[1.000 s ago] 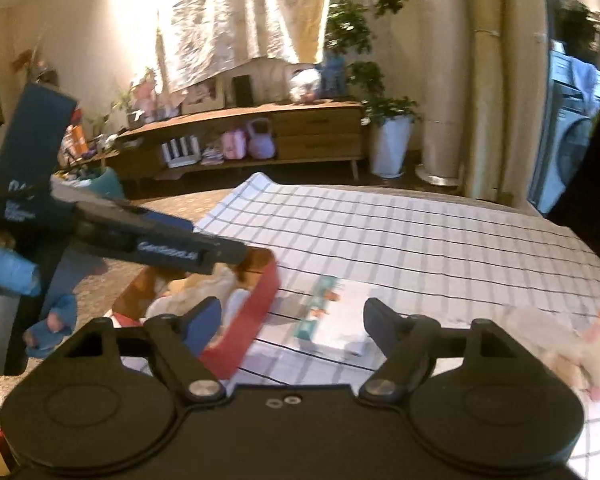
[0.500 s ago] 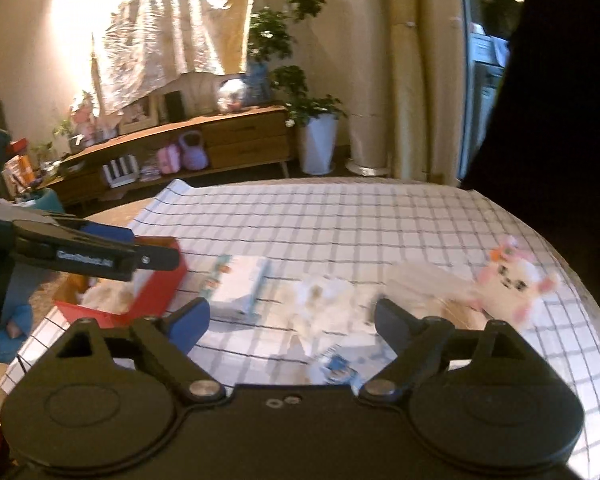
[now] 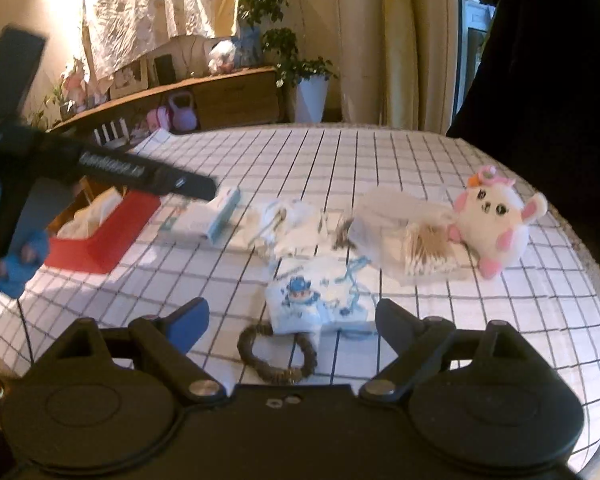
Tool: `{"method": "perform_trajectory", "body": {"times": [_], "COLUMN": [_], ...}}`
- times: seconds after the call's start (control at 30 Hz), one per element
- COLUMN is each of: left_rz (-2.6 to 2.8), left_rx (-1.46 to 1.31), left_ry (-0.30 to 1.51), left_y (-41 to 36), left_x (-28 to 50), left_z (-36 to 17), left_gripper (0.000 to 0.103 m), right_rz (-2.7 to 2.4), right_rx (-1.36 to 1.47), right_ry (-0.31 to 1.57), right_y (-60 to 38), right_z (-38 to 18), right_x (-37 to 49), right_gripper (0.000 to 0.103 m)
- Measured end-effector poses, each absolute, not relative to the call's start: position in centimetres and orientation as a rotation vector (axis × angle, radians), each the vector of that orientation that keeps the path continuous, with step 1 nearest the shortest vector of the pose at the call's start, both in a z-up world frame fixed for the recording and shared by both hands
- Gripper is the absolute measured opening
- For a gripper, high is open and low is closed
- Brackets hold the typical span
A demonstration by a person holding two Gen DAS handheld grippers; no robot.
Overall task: Organize soft objects
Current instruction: 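Move both tools back over the remaining items on the table, then grasp the white cloth with the left tool while the right tool grasps the brown hair tie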
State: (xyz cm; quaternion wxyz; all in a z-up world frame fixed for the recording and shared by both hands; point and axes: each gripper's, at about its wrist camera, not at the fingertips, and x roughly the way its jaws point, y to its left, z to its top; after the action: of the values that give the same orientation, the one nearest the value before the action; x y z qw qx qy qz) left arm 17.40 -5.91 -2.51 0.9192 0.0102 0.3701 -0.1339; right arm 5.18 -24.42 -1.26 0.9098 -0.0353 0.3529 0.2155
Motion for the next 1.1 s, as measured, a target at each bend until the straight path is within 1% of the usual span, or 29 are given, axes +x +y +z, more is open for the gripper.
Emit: {"method": "perform_trajectory", "body": {"times": [0.37,0.5,0.7,0.77,0.9,1.1], "left_rz": [-0.267,-0.268,-0.238,-0.238,-0.217,-0.218], "left_rx": [0.059,0.038,0.099,0.097,0.091,0.076], "left_ry": [0.827,0.856,0.845,0.873,0.884,0.899], "left_y": [-8.7,-9.1,-9.8,-9.8,-9.3,-9.2], "left_x": [22.3,23.9,25.3,25.8,26.7,27.4], "left_z": [-6.6,-8.2,-10.0,-10.6,-11.4,-12.3], "left_gripper": [0.101,0.101,0.101,0.101,0.100,0.099], "right_rz": [0.471,0.482,0.506,0.510,0.509,0.501], "right_rx": [-0.134,-0.151,-0.209,-0.228,-0.244,-0.271], "right_ry": [0.782,0.788,0.794,0.792,0.795,0.808], "right_y": [-23.5,-22.8,-21.3,-20.9,-20.3,-20.2], "right_z": [-5.1,-5.9,-7.1,-7.3,-7.8,-8.4], "right_x": [5.5,5.9,6.4,6.5,6.8,6.8], "right_gripper": [0.090,0.090,0.089,0.088,0.085,0.075]}}
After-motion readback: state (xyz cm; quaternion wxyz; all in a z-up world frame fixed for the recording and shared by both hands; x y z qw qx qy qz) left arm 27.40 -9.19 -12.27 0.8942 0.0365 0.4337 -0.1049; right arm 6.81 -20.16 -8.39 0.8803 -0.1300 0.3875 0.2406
